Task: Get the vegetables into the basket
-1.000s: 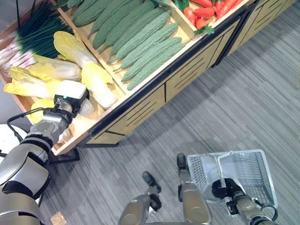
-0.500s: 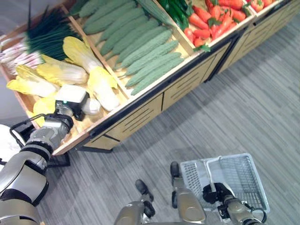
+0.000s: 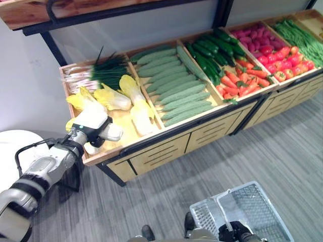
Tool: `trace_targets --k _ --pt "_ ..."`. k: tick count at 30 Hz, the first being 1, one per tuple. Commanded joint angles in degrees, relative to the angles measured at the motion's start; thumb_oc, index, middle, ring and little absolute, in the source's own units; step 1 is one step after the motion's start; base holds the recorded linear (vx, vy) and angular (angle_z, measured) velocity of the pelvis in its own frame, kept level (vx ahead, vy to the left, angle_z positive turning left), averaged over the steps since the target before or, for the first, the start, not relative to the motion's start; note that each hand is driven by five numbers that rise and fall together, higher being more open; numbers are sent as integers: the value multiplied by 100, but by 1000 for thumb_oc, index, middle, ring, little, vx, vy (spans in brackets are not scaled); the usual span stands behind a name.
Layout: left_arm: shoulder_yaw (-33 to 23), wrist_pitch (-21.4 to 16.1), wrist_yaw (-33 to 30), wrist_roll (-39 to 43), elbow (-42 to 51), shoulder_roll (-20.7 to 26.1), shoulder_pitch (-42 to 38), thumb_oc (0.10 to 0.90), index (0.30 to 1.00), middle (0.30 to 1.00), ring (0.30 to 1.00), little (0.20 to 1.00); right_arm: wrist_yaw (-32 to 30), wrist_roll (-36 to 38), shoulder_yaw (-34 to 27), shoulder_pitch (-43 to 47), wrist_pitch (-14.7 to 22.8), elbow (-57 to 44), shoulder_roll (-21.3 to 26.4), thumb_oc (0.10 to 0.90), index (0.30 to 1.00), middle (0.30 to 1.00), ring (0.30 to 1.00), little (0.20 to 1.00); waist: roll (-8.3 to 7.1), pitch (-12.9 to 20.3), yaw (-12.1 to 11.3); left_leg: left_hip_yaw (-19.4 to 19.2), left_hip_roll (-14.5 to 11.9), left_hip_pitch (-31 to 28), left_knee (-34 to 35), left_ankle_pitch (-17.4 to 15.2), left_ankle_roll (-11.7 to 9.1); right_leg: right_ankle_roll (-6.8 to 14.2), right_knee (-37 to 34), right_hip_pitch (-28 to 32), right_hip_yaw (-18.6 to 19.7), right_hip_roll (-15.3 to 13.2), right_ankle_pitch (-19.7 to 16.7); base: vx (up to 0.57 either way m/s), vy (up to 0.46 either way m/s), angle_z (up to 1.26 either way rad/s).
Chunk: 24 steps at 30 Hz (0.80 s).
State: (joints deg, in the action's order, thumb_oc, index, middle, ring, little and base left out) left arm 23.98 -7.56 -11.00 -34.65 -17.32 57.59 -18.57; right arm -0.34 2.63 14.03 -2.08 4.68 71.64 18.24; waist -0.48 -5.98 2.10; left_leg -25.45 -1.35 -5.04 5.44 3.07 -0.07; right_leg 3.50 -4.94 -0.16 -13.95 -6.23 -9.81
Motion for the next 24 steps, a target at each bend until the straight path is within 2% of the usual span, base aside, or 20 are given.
trace_targets --k 1,2,4,6,8,12,13,15,17,18,24 --pt "-912 -106 -198 549 380 187 -420 400 300 300 300 300 159 -58 19 18 87 158 5 400 300 300 300 300 132 317 -46 263 13 -161 -44 -595 -153 592 157 265 26 -169 675 -29 11 17" --pt "-989 -99 -176 551 430 195 -339 400 300 300 300 300 159 -59 43 19 87 157 15 400 300 300 300 300 139 322 -16 269 14 -160 -44 -594 -153 592 160 266 20 -170 678 -64 23 18" --pt "-1336 -290 -23 917 1217 -96 36 400 300 300 300 300 186 -106 16 15 64 132 -22 400 300 300 300 300 67 363 -87 408 1 -130 -44 -582 -164 580 204 315 -100 -186 706 -51 8 22" --pt "-1596 -330 75 1117 1666 -364 394 400 300 300 300 300 190 -100 4 -27 64 117 -52 400 300 300 300 300 36 383 -87 498 -2 -119 -44 -583 -165 563 208 360 -191 -192 730 -21 4 32" --pt "-1819 -457 303 1694 2179 -934 823 400 300 300 300 300 199 -103 -44 -59 65 126 -80 400 300 300 300 300 -14 400 -95 598 2 -97 -44 -582 -160 543 167 436 -305 -201 733 -16 19 42" --pt "-1913 -622 616 3147 2527 -1870 1334 400 300 300 300 300 162 -126 -129 9 87 132 -117 400 300 300 300 300 -45 399 -114 628 27 -59 -44 -589 -130 547 104 454 -371 -225 693 -29 40 9" --pt "-1834 -672 770 3808 2531 -2220 1478 400 300 300 300 300 144 -170 -121 21 77 142 -138 400 300 300 300 300 -59 387 -104 618 34 -55 -44 -601 -112 547 115 442 -370 -234 681 -34 47 5" --pt "-1652 -633 998 4307 2501 -2616 1586 400 300 300 300 300 112 -209 -131 99 74 165 -139 400 300 300 300 300 -62 384 -99 617 43 -57 -44 -608 -84 538 146 431 -369 -246 665 -19 48 2" --pt "-1595 -634 1116 4465 2527 -2723 1617 400 300 300 300 300 111 -215 -148 118 74 172 -139 400 300 300 300 300 -58 382 -102 622 50 -67 -44 -620 -71 542 163 440 -372 -255 665 4 54 0" --pt "-1479 -606 1224 4876 2573 -2915 1662 400 300 300 300 300 89 -230 -169 168 73 183 -135 400 300 300 300 300 -63 374 -96 645 70 -91 -44 -643 -44 550 233 457 -386 -280 662 12 76 -1" --pt "-1378 -540 1096 4809 2601 -2949 1485 400 300 300 300 300 24 -264 -164 233 32 234 -124 400 300 300 300 300 -62 353 -106 697 135 -156 -44 -707 22 584 336 508 -414 -359 660 8 64 1"
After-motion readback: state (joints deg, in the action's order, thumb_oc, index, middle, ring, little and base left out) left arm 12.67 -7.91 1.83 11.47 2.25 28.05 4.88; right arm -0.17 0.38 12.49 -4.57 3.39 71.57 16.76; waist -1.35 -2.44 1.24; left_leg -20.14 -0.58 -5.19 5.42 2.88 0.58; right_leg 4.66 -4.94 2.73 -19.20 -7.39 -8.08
